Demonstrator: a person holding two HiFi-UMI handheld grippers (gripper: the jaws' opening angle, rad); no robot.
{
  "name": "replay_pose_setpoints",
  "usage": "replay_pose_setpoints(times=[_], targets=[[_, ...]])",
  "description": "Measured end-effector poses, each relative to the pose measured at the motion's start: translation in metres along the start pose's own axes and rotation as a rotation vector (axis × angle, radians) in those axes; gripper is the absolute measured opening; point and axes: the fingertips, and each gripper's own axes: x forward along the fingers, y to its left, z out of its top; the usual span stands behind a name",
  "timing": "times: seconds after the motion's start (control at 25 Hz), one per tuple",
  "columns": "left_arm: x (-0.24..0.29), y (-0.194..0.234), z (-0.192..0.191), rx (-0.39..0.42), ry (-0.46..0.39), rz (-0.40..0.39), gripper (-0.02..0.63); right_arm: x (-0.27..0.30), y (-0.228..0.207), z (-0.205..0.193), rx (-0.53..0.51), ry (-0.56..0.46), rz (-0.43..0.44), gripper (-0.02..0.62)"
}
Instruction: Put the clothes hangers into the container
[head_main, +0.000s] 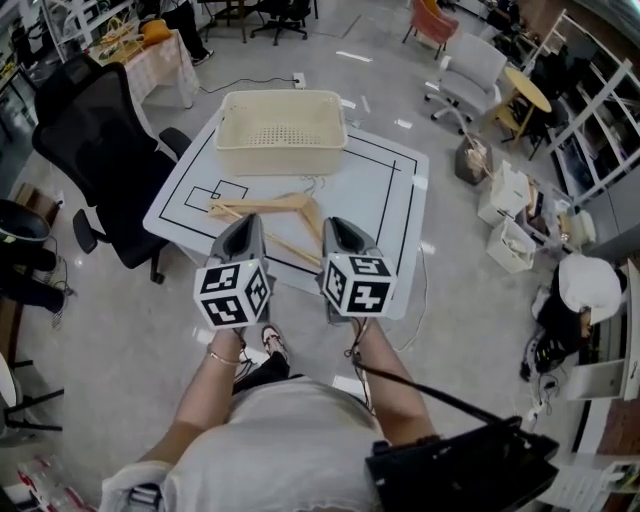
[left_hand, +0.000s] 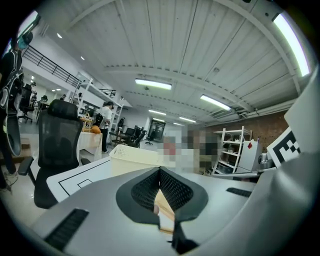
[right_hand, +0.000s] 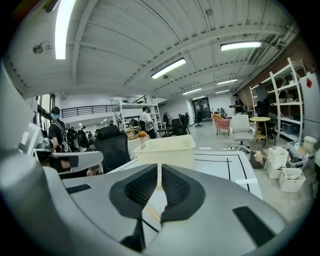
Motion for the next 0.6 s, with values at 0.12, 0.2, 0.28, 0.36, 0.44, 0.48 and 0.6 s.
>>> replay_pose_setpoints(times=[0.12, 0.2, 0.28, 0.36, 0.44, 0.48, 0.6], targets=[[0.032, 0.015, 0.01, 0.003, 0.014, -0.019, 0.009, 0.033, 0.0, 0.013, 0.003, 0.006, -0.01, 0.018], [0.051, 0.023, 0.016, 0.007, 0.024, -0.03, 0.009, 0.054, -0.002, 0.019, 0.009, 0.012, -0.016, 0.018], [0.071, 0.032, 0.02, 0.011, 0.034, -0.039, 0.01, 0.074, -0.005, 0.023, 0.016, 0.019, -0.024, 0.019], [0.091, 0.043, 0.023, 0.014, 0.042, -0.048, 0.01, 0.095, -0.009, 0.027, 0.024, 0.026, -0.037, 0.018], [0.109, 0.053, 0.027, 0.015, 0.049, -0.056, 0.009, 0.114, -0.013, 0.03, 0.036, 0.042, -0.058, 0.018], [0.118, 0.058, 0.029, 0.014, 0.053, -0.06, 0.009, 0.123, -0.014, 0.031, 0.04, 0.054, -0.071, 0.018], [0.14, 0.069, 0.033, 0.01, 0.066, -0.071, 0.009, 0.144, -0.02, 0.033, 0.044, 0.077, -0.1, 0.017]])
